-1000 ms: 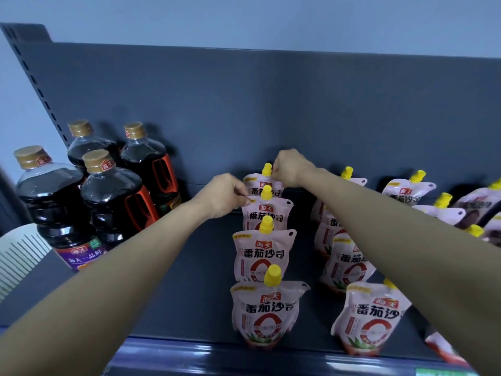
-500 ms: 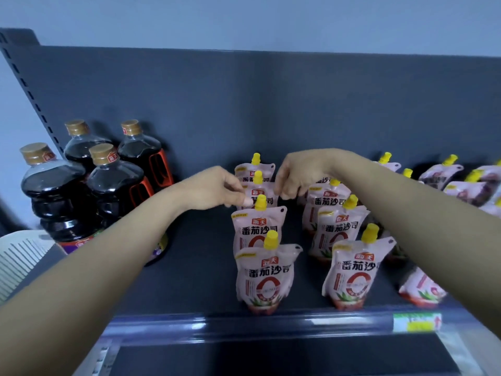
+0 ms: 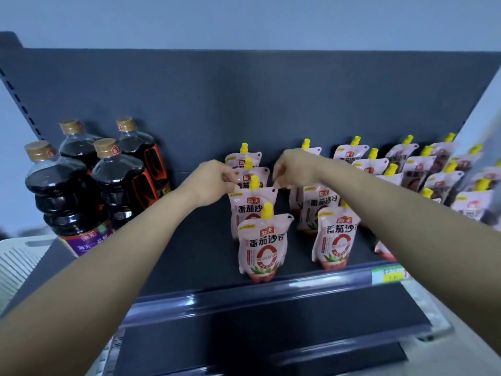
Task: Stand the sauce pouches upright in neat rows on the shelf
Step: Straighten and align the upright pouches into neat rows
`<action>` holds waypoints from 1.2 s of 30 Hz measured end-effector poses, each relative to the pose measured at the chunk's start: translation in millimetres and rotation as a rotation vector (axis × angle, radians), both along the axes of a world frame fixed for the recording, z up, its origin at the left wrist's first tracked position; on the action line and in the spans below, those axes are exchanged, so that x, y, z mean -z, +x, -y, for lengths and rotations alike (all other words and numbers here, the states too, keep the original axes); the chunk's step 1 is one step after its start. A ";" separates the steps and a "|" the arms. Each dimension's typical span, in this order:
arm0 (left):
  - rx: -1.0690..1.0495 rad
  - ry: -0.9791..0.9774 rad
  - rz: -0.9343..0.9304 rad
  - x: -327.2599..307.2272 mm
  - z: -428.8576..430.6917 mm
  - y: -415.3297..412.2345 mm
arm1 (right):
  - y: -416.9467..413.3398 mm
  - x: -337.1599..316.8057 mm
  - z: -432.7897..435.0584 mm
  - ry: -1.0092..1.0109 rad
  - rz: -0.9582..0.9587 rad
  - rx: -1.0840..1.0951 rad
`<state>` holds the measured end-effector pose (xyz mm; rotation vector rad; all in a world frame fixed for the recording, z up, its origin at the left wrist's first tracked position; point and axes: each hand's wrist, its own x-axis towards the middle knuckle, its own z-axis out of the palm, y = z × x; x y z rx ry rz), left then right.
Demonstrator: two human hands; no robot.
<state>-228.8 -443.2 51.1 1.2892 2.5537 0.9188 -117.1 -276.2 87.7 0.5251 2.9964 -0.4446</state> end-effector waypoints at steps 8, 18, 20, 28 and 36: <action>0.288 -0.247 0.098 4.8 21.8 44.9 | 40.0 2.0 21.8 -0.254 0.214 -0.019; 0.228 -0.216 0.023 11.5 23.6 51.3 | 52.9 14.5 30.6 -0.179 0.119 0.000; 0.209 -0.189 0.007 8.3 24.9 52.4 | 62.0 -0.5 21.0 -0.191 0.052 0.018; 0.161 0.123 -0.016 -21.9 -2.1 105.3 | 105.3 -23.8 -49.4 0.200 0.043 0.213; 0.100 -0.058 -0.029 11.6 -81.8 149.6 | 137.3 22.4 -68.4 0.083 0.076 0.128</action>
